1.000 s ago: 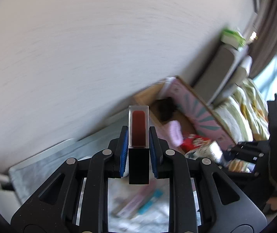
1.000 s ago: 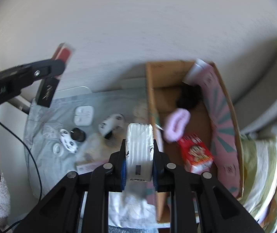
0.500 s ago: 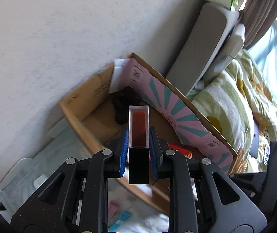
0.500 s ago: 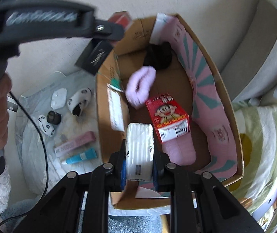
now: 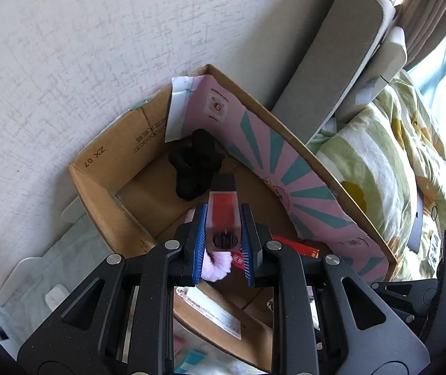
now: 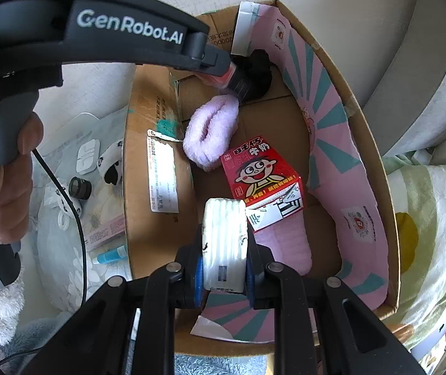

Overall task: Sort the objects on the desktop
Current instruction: 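Carry the lipstick and packet over the cardboard box and open both tools, then withdraw both tools from the box back over the bed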

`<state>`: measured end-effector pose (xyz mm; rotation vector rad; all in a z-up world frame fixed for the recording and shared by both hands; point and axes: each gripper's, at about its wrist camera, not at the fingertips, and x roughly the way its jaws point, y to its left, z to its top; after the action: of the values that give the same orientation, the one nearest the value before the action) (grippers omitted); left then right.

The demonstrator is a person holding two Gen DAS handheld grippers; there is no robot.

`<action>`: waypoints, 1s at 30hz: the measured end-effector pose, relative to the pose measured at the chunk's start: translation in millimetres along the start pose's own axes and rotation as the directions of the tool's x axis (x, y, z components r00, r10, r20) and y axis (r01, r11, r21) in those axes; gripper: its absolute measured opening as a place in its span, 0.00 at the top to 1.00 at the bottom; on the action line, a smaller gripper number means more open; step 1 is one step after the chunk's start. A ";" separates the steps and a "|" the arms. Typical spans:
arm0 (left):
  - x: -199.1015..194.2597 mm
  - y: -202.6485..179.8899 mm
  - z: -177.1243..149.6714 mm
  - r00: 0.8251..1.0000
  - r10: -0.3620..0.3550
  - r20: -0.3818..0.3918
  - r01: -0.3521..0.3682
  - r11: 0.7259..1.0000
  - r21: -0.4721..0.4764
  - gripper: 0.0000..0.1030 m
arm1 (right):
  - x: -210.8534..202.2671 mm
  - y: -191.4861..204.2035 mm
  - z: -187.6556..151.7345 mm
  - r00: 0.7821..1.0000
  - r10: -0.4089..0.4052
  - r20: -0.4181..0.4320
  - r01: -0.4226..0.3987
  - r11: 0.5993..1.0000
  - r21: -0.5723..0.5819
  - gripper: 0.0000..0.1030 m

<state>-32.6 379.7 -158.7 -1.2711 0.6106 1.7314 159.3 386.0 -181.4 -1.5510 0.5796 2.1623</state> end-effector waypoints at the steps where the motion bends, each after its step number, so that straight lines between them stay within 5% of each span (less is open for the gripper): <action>1: 0.4 1.3 0.5 1.000 0.001 0.000 -0.001 1.000 -0.004 0.83 | 0.4 -0.2 0.2 1.000 0.001 -0.001 -0.001 1.000 -0.001 0.82; 9: 3.7 6.5 3.7 1.000 -0.004 0.000 0.004 1.000 -0.029 0.82 | 6.5 -4.3 -0.6 1.000 0.012 -0.010 -0.012 1.000 0.020 0.81; 11: 3.4 9.0 6.8 1.000 -0.031 0.000 0.031 0.998 -0.059 0.81 | 8.0 -3.5 -0.3 1.000 0.007 -0.014 -0.007 1.000 0.018 0.72; 12: 2.9 10.5 7.8 0.999 -0.043 -0.005 0.043 0.996 -0.081 0.72 | 8.0 -3.3 0.1 1.000 0.004 -0.015 -0.004 1.000 0.022 0.48; 13: 1.9 11.4 9.0 0.998 -0.055 -0.009 0.054 0.994 -0.096 0.36 | 7.8 -3.1 0.4 1.000 -0.001 -0.016 0.001 1.000 0.024 0.19; 14: -0.1 10.9 10.3 0.998 -0.065 -0.003 0.065 0.993 -0.098 0.08 | 7.1 -2.8 0.2 1.000 -0.007 -0.014 0.008 1.000 0.023 0.09; 15: -4.0 10.3 10.3 0.997 -0.073 0.023 0.074 0.993 -0.096 0.00 | 4.5 -2.2 -0.4 1.000 -0.019 -0.005 0.019 1.000 0.021 0.04; 30: -60.6 36.1 -15.8 0.991 -0.068 0.119 0.083 0.989 -0.124 0.00 | -34.8 2.8 -10.3 0.996 -0.019 0.086 0.019 1.000 -0.003 0.01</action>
<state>-50.3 327.5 -112.0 -1.2566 0.3840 1.7900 175.9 374.9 -151.0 -1.4516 0.5306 2.2051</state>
